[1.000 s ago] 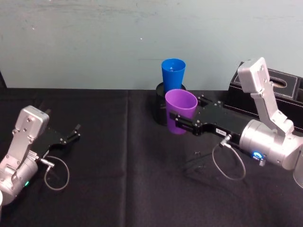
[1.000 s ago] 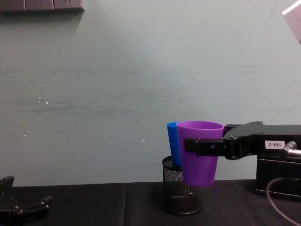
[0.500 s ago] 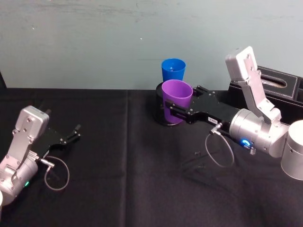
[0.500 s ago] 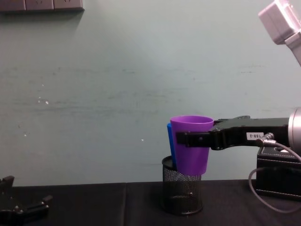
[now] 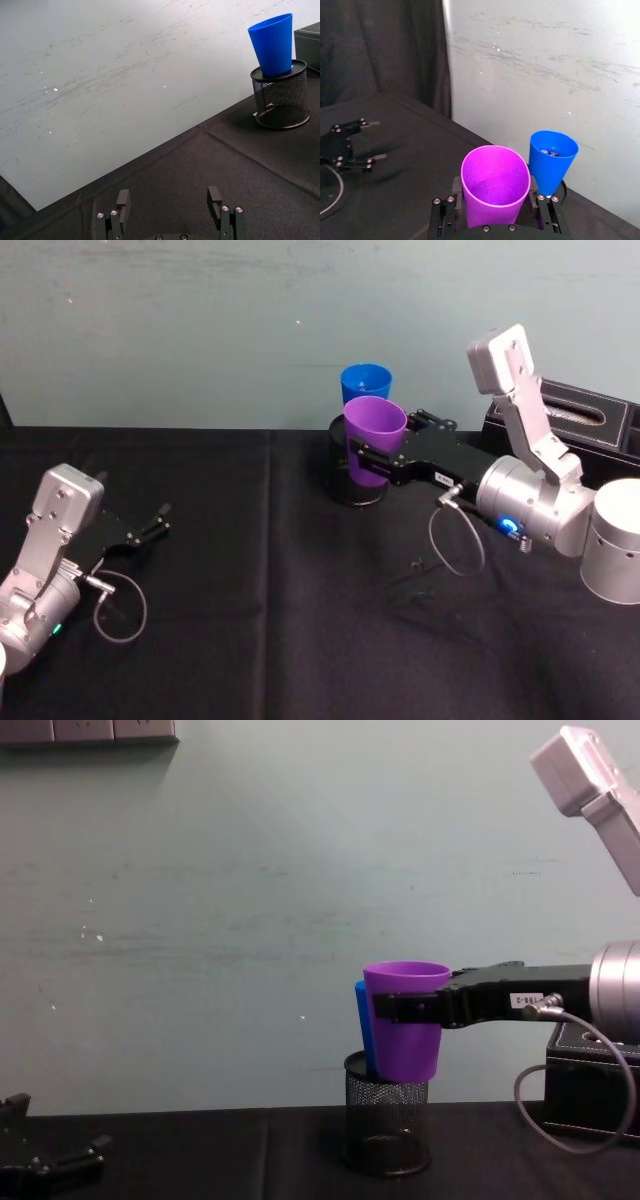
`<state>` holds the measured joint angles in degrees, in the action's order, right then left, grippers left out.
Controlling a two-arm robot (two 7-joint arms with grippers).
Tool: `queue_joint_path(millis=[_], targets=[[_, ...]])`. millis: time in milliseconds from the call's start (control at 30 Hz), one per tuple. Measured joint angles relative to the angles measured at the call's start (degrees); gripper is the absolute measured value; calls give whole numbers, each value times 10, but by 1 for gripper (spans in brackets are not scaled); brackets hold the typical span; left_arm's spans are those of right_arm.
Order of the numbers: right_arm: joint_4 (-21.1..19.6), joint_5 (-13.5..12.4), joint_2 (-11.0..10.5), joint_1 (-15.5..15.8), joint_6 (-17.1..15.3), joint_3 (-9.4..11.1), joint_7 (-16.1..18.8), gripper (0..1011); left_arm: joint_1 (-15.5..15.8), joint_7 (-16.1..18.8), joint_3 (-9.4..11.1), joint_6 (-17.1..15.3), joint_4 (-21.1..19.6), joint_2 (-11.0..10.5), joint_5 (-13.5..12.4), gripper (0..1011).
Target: Pick up one cup with a gripper and tap it against the other cup.
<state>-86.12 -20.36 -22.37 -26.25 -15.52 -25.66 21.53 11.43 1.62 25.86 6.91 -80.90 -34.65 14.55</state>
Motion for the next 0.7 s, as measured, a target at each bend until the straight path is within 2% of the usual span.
queue_joint_path(millis=[367, 700], targets=[[46, 16, 27, -26, 1, 2, -11, 736, 0, 0, 0, 0, 0, 0, 0, 1011], [112, 31, 57, -61, 18, 5, -12, 736, 0, 0, 0, 0, 0, 0, 0, 1011]])
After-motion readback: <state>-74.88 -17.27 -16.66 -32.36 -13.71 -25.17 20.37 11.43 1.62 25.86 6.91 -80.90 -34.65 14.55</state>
